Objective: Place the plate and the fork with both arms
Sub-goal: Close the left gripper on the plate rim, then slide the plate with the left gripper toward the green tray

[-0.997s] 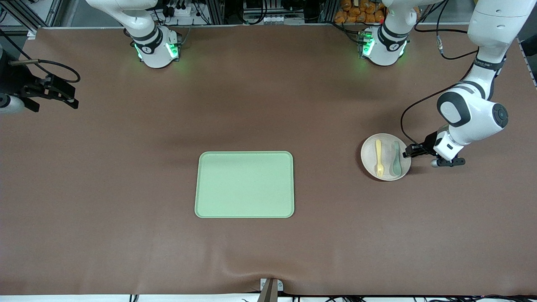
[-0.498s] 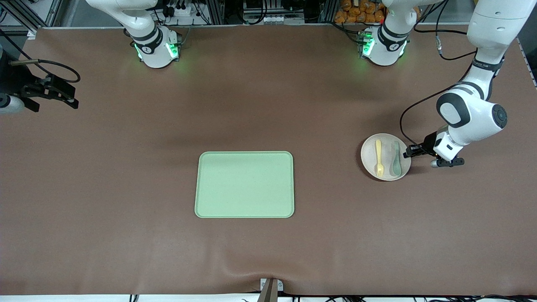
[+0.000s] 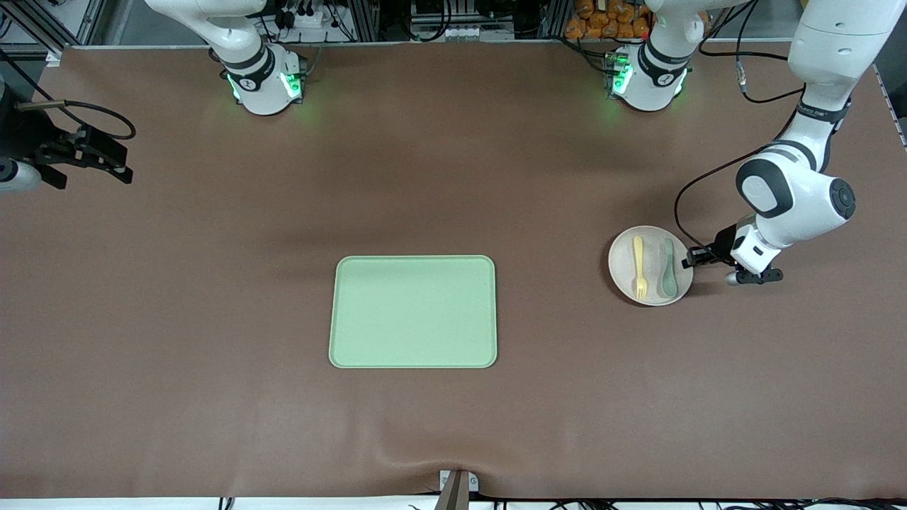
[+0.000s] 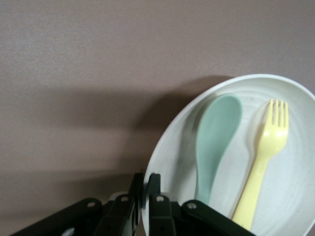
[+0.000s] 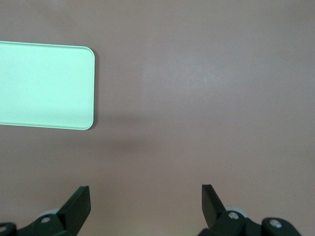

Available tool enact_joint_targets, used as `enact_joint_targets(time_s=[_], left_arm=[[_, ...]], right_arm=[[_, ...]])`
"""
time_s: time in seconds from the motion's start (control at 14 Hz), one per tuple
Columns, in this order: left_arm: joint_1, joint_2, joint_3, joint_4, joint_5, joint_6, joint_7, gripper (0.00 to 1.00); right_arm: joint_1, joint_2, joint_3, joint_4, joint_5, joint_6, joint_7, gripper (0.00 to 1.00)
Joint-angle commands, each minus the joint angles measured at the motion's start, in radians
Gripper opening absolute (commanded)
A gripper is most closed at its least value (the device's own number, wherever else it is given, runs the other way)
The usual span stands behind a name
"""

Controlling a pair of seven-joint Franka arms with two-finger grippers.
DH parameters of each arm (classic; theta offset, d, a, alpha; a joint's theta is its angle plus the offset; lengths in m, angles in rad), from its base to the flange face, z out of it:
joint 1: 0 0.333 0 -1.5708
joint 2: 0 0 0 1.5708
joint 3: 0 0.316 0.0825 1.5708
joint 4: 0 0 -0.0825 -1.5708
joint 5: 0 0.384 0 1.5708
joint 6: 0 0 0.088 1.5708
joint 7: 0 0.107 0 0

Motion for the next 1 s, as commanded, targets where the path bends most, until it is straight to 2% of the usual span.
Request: enact_joint_targets(time_s=[0.0, 0.07, 0.57, 0.93], left_arm=[[0.006, 0.011, -0.012, 0.010, -0.031, 0.011, 0.031, 0.04], [0.006, 0.011, -0.012, 0.010, -0.031, 0.011, 0.031, 0.00], [0.007, -0.002, -0.056, 0.024, -0.047, 0.003, 0.031, 0.00], [0.006, -0.005, -0.105, 0.065, -0.112, -0.009, 0.028, 0.00]], right_arm=[[0.004, -0.007, -0.004, -0.003, 0.001, -0.005, 0.008, 1.00], [0.003, -0.007, -0.004, -0.003, 0.001, -0.005, 0.008, 1.00], [0.003, -0.007, -0.004, -0.005, 0.001, -0.006, 0.008, 1.00], [0.003, -0.007, -0.004, -0.005, 0.001, -0.009, 0.007, 1.00]])
